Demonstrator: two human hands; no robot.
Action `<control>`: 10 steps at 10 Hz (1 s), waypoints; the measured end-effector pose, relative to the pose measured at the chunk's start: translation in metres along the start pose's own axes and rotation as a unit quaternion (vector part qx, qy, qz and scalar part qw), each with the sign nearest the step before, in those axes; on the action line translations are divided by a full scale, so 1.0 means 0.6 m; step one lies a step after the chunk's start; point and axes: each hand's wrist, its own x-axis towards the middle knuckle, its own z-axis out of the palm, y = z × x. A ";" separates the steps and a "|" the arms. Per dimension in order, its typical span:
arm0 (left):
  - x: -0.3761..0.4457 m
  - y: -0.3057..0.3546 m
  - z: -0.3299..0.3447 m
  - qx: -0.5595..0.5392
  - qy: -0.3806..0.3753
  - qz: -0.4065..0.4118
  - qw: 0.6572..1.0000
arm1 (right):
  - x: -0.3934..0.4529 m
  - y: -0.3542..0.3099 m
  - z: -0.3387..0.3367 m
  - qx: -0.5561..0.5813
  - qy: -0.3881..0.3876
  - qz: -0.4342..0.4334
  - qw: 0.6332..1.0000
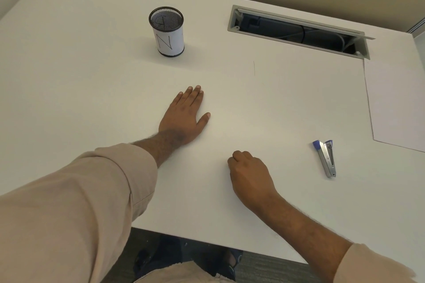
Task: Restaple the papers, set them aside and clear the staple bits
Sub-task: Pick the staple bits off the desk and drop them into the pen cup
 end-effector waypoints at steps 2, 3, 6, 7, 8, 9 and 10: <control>0.001 0.000 0.000 0.001 -0.005 0.001 1.000 | 0.015 0.003 0.006 -0.006 -0.023 -0.001 1.000; 0.001 -0.001 -0.002 0.000 -0.002 0.000 1.000 | 0.025 0.026 0.012 0.129 -0.057 0.093 0.986; 0.000 0.000 -0.004 -0.008 -0.006 0.001 1.000 | 0.048 0.099 -0.030 0.611 -0.035 0.348 0.710; 0.001 0.001 -0.005 -0.008 -0.005 0.000 1.000 | 0.061 0.111 -0.046 0.667 -0.035 0.338 0.663; 0.001 0.001 -0.005 -0.008 -0.007 -0.001 1.000 | 0.070 0.110 -0.052 0.697 -0.040 0.328 0.636; 0.000 0.002 -0.005 -0.002 -0.007 -0.001 1.000 | 0.097 0.104 -0.063 0.735 -0.044 0.303 0.605; -0.001 0.003 -0.005 -0.004 -0.004 -0.001 1.000 | 0.124 0.098 -0.074 0.746 -0.047 0.279 0.603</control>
